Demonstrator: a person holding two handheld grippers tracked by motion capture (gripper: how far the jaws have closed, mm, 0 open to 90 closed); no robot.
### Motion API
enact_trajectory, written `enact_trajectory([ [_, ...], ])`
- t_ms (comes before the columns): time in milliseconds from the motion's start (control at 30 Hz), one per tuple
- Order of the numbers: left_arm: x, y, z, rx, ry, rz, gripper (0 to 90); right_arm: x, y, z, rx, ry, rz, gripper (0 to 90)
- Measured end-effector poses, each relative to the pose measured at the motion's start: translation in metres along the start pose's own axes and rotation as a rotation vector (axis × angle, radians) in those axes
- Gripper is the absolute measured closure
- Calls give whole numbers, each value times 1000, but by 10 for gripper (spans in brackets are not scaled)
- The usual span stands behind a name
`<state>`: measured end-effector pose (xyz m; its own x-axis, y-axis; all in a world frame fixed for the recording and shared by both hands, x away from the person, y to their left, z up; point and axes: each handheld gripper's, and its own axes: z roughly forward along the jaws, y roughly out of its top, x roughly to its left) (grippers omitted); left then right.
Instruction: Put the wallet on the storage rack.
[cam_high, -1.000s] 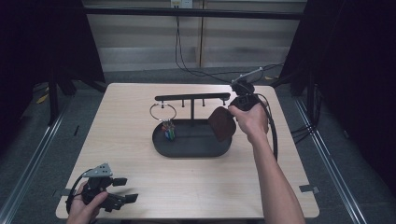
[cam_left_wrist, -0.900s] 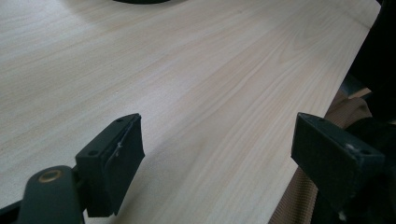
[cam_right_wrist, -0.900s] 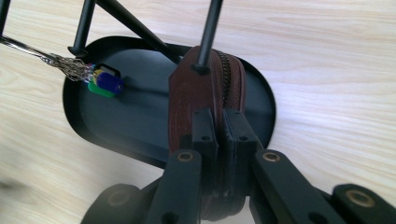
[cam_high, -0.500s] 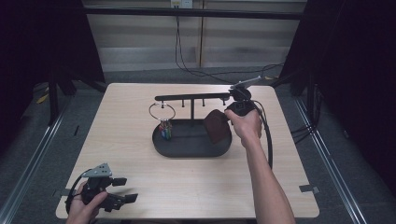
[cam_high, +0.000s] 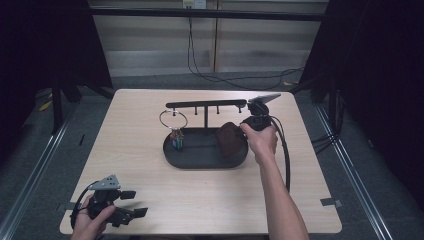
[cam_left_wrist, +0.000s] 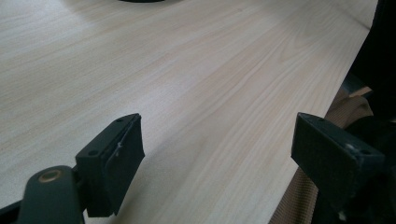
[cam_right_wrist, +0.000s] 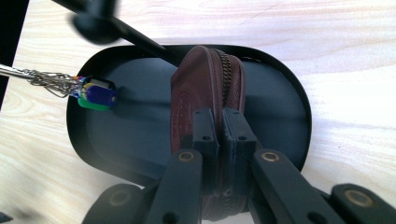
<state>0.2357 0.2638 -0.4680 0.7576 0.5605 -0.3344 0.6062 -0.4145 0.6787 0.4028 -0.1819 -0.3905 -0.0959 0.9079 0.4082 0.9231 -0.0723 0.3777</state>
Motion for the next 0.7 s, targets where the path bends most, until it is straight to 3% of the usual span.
enact_trajectory([
  [100,-1,0,0,2,-3,6,169,-4,-3,6,-10,32,24,853],
  [400,0,0,0,1,-3,1,169,-14,-9,21,-35,58,64,853],
  [700,2,0,-2,-7,2,-12,169,-20,-10,30,-22,53,55,841],
])
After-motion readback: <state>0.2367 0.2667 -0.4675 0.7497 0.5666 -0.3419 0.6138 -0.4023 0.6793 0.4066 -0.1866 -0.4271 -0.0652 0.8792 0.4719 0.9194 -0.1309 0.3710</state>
